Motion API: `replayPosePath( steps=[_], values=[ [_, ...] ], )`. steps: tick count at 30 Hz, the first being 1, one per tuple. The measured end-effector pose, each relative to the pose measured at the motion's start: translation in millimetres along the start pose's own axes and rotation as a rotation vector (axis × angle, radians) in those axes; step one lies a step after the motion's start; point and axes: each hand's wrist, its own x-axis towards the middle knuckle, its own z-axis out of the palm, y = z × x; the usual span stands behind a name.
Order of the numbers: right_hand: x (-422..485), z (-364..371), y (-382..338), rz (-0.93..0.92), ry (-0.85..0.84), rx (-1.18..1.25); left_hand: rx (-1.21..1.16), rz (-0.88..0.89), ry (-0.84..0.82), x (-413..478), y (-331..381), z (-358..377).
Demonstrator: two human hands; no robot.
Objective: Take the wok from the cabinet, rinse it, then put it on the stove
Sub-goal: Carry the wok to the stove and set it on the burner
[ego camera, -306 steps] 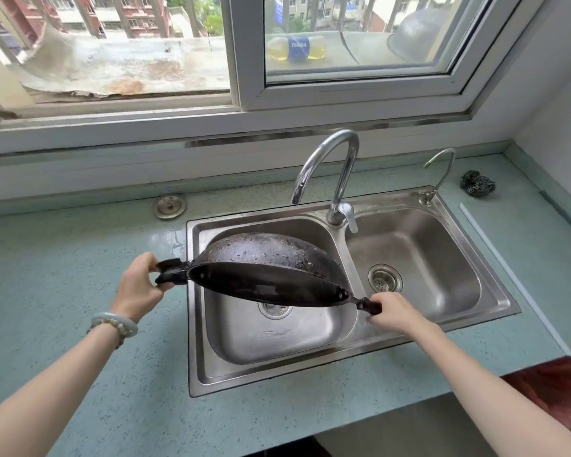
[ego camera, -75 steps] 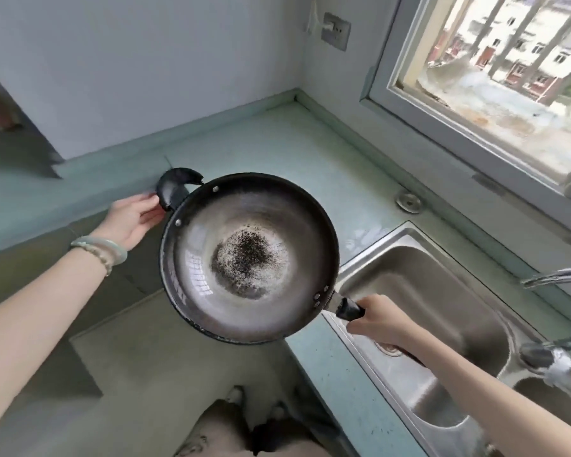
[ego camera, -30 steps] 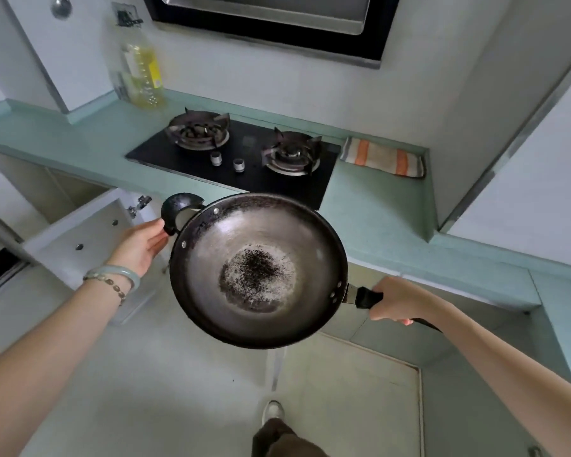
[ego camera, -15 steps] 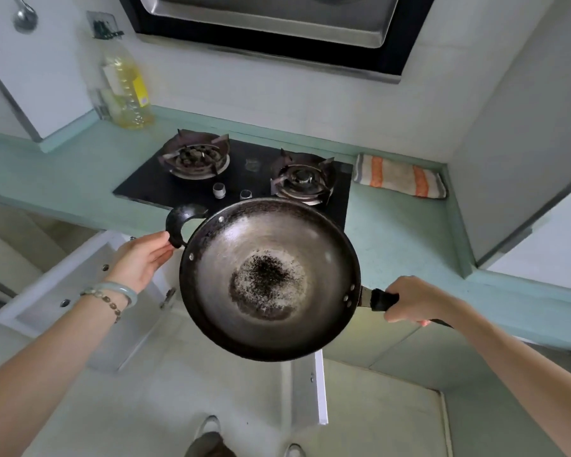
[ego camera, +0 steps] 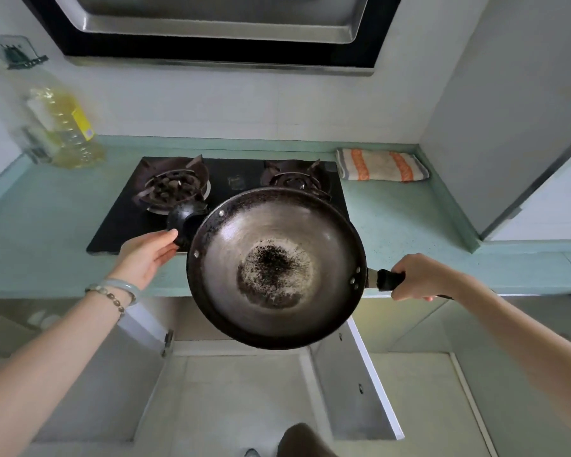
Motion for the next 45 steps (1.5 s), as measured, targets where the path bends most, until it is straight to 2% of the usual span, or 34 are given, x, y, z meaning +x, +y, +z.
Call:
replayPosePath(
  steps=[7, 17, 26, 45],
  values=[
    [42, -30, -2, 0.06, 0.026, -0.027, -0.016, -0.025, -0.023, 61, 6, 28],
    [168, -112, 27, 0.06, 0.069, -0.038, -0.027, -0.059, -0.019, 197, 25, 101],
    [262, -171, 42, 0.042, 0.108, -0.092, -0.043, -0.093, 0.034, 279, 26, 144],
    [347, -183, 38, 0.054, 0.092, -0.14, 0.001, -0.16, 0.034, 350, 34, 165]
  ],
)
